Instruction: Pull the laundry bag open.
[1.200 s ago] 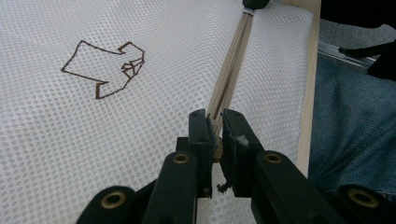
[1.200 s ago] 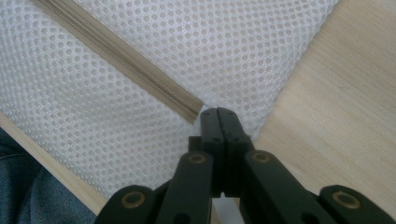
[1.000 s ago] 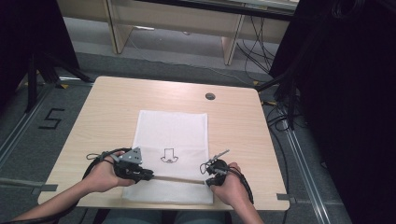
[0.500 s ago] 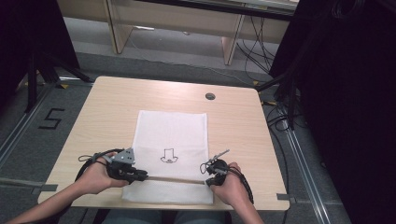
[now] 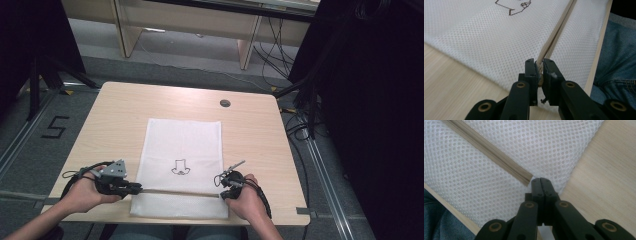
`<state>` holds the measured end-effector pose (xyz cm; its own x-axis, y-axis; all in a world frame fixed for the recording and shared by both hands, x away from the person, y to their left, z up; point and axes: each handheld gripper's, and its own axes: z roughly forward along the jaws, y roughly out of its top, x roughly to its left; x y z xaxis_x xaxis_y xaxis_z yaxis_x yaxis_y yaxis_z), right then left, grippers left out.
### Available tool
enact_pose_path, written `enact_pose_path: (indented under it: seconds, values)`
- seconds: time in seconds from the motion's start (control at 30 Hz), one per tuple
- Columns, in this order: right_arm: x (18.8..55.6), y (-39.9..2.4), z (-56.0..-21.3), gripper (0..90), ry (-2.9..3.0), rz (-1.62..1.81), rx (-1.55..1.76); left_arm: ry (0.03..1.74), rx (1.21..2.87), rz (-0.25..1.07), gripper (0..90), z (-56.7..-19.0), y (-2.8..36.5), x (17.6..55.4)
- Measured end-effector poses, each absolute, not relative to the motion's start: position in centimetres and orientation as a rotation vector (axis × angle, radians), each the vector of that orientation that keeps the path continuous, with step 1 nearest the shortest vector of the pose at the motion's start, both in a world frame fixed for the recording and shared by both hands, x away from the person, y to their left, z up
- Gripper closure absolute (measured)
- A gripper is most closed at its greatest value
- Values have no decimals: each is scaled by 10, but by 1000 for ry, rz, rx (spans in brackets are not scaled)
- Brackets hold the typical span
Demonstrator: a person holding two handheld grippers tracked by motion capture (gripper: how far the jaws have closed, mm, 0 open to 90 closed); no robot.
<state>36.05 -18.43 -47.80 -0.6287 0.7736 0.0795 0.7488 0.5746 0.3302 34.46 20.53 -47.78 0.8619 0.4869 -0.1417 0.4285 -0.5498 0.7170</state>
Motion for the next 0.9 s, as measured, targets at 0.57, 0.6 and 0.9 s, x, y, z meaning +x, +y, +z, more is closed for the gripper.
enact_pose_path:
  seconds: [0.57, 0.6, 0.9]
  values:
    - [361, -186, -479, 900, 2725, 531, 1309, 767, 2213, 99, 819, -486, 230, 339]
    - [360, -185, -478, 900, 2711, 508, 1361, 764, 2218, 96, 819, -486, 230, 339]
    - [360, -188, -479, 890, 2703, 573, 1353, 765, 2222, 109, 815, -488, 230, 340]
